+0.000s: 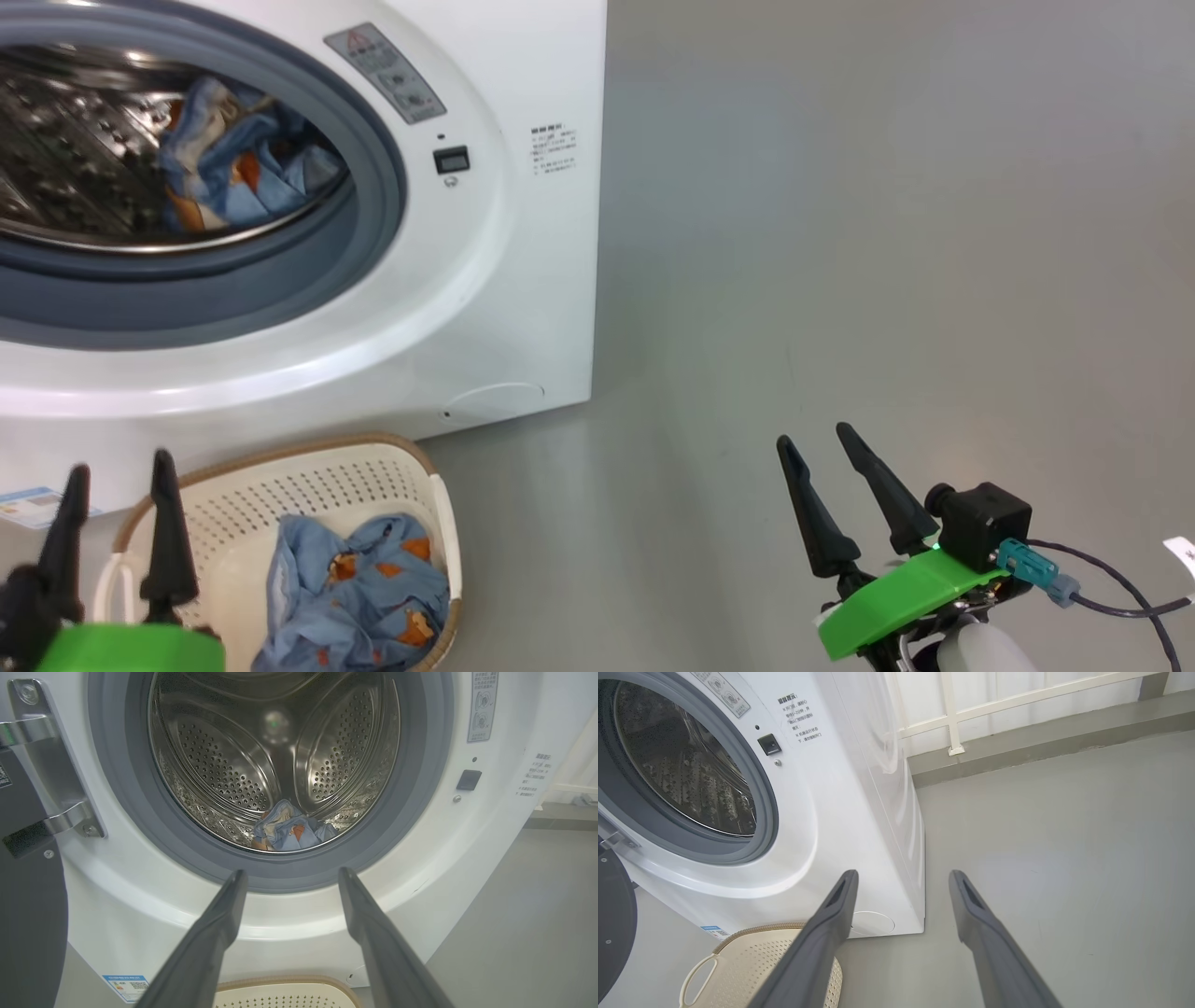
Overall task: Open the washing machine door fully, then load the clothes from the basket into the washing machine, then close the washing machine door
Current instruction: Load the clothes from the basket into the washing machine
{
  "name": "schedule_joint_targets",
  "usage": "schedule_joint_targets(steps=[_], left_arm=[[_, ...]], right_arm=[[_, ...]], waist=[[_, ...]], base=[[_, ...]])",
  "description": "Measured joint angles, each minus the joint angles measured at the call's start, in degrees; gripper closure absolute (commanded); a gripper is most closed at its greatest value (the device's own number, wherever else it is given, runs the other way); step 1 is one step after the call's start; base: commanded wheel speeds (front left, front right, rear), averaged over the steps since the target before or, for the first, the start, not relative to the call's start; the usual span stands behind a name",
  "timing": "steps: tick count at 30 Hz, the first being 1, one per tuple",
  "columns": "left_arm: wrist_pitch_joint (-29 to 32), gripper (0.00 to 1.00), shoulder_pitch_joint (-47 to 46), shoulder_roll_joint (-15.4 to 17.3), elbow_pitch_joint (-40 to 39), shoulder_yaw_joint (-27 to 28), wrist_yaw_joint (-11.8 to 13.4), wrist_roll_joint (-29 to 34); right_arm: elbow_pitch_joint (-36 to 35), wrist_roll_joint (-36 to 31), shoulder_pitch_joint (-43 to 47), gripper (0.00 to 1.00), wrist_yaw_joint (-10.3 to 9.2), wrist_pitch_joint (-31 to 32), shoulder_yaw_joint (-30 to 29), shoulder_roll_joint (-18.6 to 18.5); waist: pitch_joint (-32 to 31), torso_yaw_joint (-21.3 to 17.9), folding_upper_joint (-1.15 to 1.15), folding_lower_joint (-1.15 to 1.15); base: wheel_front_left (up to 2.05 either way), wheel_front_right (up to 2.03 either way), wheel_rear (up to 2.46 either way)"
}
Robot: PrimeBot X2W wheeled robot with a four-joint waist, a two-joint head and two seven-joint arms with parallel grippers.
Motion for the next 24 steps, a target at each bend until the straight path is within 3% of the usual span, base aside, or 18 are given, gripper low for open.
schedule_joint_targets(steps=[10,24], left_arm=[[0.0,0.00,7.3,-3.5,-2.0,2.8,-0.3,2.3],[0.0,0.00,13.2,-4.0,-3.7,3.1,0.1,3.6]], right_arm=[[0.1,-2.7,1.8,0.00,0.00,0.0,-0.8,0.0],[-1.0,-3.9,4.8,0.00,0.00,0.0,-1.6,0.0]], waist=[[-4.0,0.9,0.00,0.00],[-7.3,2.9,0.00,0.00]], base=[[0.00,0.00,0.00],[0.00,0.00,0.00]])
